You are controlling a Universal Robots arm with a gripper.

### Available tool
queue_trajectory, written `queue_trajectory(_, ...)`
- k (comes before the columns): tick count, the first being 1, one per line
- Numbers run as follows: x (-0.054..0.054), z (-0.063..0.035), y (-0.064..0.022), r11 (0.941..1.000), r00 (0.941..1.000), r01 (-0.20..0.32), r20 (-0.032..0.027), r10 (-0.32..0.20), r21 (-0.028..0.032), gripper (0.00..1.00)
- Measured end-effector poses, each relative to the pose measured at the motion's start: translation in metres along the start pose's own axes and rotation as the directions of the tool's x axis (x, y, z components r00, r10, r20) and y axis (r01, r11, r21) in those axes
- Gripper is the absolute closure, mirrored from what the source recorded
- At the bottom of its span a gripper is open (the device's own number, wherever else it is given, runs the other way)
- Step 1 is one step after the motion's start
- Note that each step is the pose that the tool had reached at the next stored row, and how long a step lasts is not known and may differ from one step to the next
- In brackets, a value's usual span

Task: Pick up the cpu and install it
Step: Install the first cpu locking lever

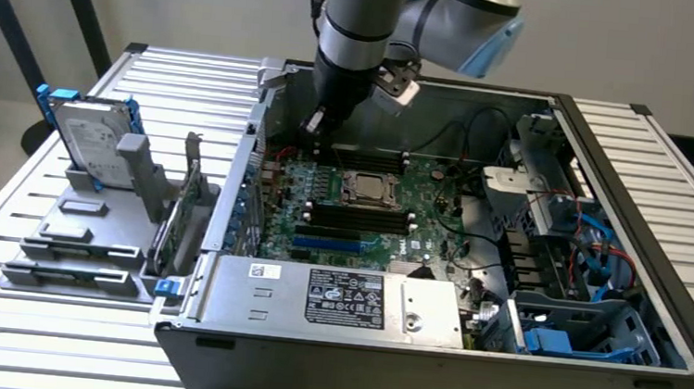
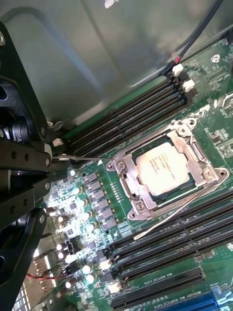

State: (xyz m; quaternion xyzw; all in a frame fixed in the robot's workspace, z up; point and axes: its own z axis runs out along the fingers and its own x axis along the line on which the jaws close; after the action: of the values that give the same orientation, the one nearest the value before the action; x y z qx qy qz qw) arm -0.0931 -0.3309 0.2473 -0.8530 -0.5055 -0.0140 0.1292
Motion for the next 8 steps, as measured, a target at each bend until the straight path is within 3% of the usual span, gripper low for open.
queue_trajectory(2, -0.0001, 0.0000, -0.0002, 1.0000, 1.0000, -0.001, -0.0073, 0.001, -0.0086, 0.89)
queue_trajectory(4, -0.0005, 0.0000, -0.0010, 0.9999, 0.9999, -0.001, -0.0122, 0.001, -0.0110, 0.89)
queue_trajectory(6, -0.0006, 0.0000, -0.0012, 0.9999, 0.9997, 0.000, -0.0248, -0.001, -0.0168, 0.89)
queue_trajectory(8, -0.0006, 0.0000, -0.0012, 0.9996, 0.9994, 0.001, -0.0359, -0.002, -0.0269, 0.89)
